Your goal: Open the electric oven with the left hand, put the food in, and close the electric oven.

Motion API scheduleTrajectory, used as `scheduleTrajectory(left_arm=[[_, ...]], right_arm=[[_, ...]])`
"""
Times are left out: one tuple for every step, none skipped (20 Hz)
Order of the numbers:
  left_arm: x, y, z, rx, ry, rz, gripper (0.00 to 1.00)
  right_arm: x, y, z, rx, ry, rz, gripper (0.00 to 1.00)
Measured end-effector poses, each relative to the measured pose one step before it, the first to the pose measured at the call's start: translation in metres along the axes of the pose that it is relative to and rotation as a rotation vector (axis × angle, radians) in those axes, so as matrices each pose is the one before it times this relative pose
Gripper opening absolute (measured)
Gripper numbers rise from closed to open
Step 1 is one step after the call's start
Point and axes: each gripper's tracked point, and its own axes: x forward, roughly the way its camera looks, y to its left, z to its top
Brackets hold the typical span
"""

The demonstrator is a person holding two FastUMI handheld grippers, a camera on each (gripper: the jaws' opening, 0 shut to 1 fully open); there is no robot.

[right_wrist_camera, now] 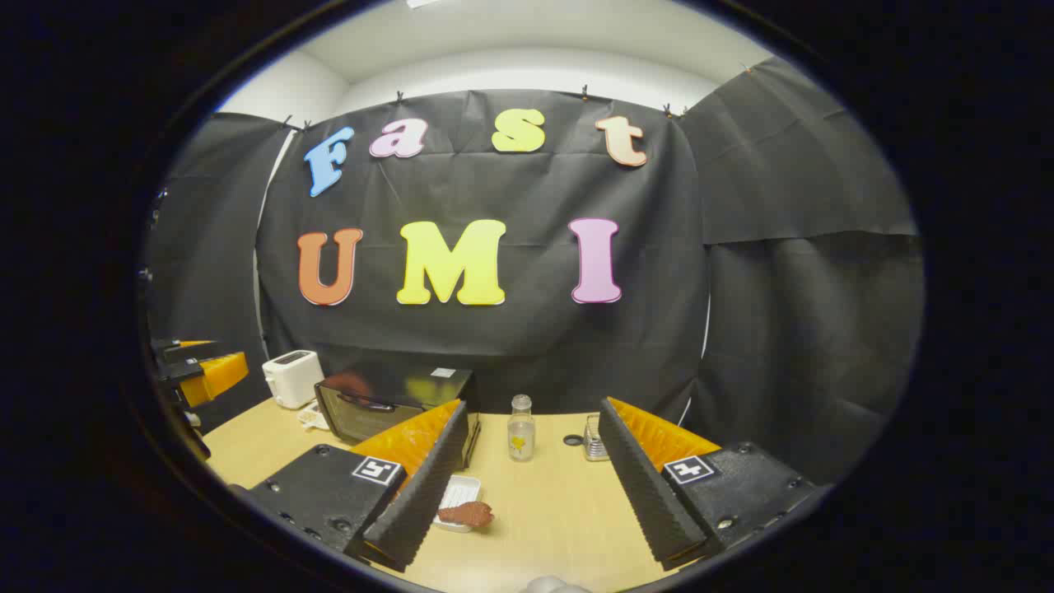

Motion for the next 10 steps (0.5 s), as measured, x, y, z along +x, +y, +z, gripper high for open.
scheduleTrajectory(left_arm=[[0.00258,-0.00134,-0.00049,0.00054,0.00154,-0.00419,0.96],[0.00274,-0.00076,-0.00167,0.00077,0.00405,-0.00188,0.96],[0.00267,-0.00176,-0.00115,0.00000,0.00049,-0.00453,0.96],[0.00197,0.00017,-0.00030,0.00179,0.00001,-0.00139,0.97],[0.00212,0.00038,0.00057,0.00256,-0.00020,-0.00077,0.96],[0.00173,0.00004,-0.00042,-0.00090,0.00041,-0.00102,0.96],[0.00255,-0.00033,0.00025,-0.00235,-0.00203,-0.00087,0.96],[0.00295,-0.00064,-0.00169,-0.00111,0.00171,-0.00256,0.96],[0.00228,-0.00009,-0.00064,0.00044,0.00226,0.00060,0.96],[0.00169,0.00081,-0.00015,0.00054,0.00184,-0.00034,0.96]], right_arm=[[-0.00009,0.00012,-0.00119,-0.00081,0.00055,-0.00220,0.96],[-0.00016,-0.00088,0.00051,-0.00234,0.00045,-0.00294,0.96],[-0.00035,-0.00118,-0.00127,-0.00227,0.00166,-0.00293,1.00],[-0.00043,-0.00092,0.00032,-0.00230,0.00123,-0.00246,0.96],[-0.00055,-0.00077,0.00001,-0.00276,0.00165,-0.00500,0.96],[-0.00057,-0.00093,0.00021,-0.00188,0.00138,-0.00307,0.96],[-0.00003,-0.00072,-0.00076,-0.00089,-0.00070,-0.00370,1.00],[0.00052,-0.00089,-0.00010,-0.00097,0.00167,-0.00408,0.96],[-0.00031,-0.00056,-0.00110,-0.00083,0.00260,-0.00232,1.00],[-0.00063,-0.00208,0.00001,0.00008,0.00388,-0.00504,0.97]])
